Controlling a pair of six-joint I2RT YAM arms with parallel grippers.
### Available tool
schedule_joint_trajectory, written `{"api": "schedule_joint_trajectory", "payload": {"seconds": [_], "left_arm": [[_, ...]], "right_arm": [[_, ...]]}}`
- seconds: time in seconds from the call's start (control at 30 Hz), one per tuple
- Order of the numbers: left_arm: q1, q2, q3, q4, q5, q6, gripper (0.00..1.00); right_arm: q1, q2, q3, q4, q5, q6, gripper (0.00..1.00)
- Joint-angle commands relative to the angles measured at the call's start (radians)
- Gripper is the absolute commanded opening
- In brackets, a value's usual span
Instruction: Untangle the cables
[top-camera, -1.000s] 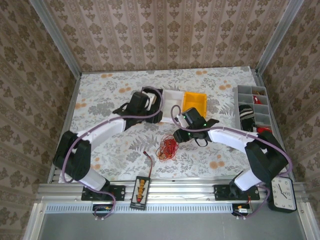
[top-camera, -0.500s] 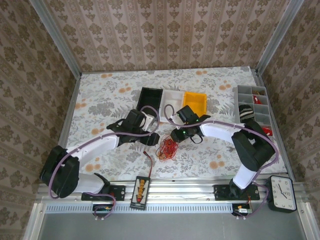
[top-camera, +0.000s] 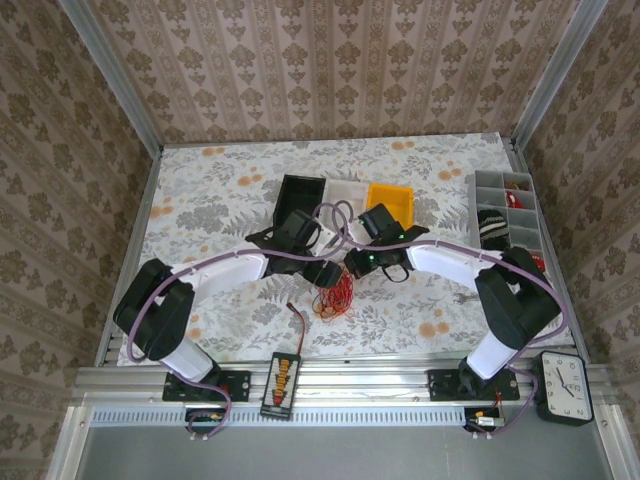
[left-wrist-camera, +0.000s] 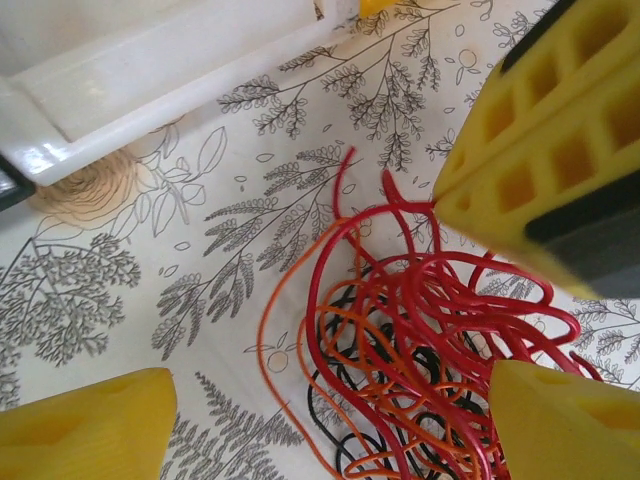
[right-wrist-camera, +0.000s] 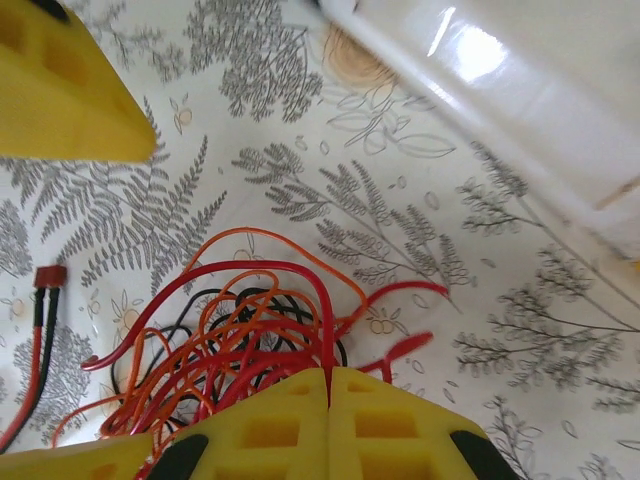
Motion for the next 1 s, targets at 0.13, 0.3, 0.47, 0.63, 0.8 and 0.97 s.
{"api": "schedule_joint_trajectory", "payload": {"seconds": [0.13, 0.3, 0.47, 0.63, 0.8, 0.97], "left_arm": [[-0.021, 0.06, 0.039, 0.02, 0.019, 0.012, 0.82], [-0.021, 0.066, 0.033, 0.041, 0.02, 0.012, 0.83], [-0.019, -0.004, -0.037, 0.088, 0.009, 0.019, 0.92], [-0.009, -0.086, -0.102, 0.107, 0.017, 0.016, 0.96], [0.005, -0.098, -0.133, 0.144, 0.026, 0.006, 0.96], [0.001, -0.008, -0.058, 0.13, 0.082, 0.019, 0.93]], "right_arm": [[-0.076, -0.072, -0.026, 0.073, -0.079, 0.103, 0.0], [-0.155, -0.084, -0.068, 0.145, -0.115, 0.233, 0.0], [-0.203, -0.096, -0.119, 0.167, -0.087, 0.283, 0.0], [-0.236, -0.109, -0.152, 0.169, -0.057, 0.316, 0.0], [-0.261, -0.138, -0.188, 0.201, -0.021, 0.361, 0.0], [-0.263, -0.172, -0.198, 0.204, 0.006, 0.378, 0.0]]}}
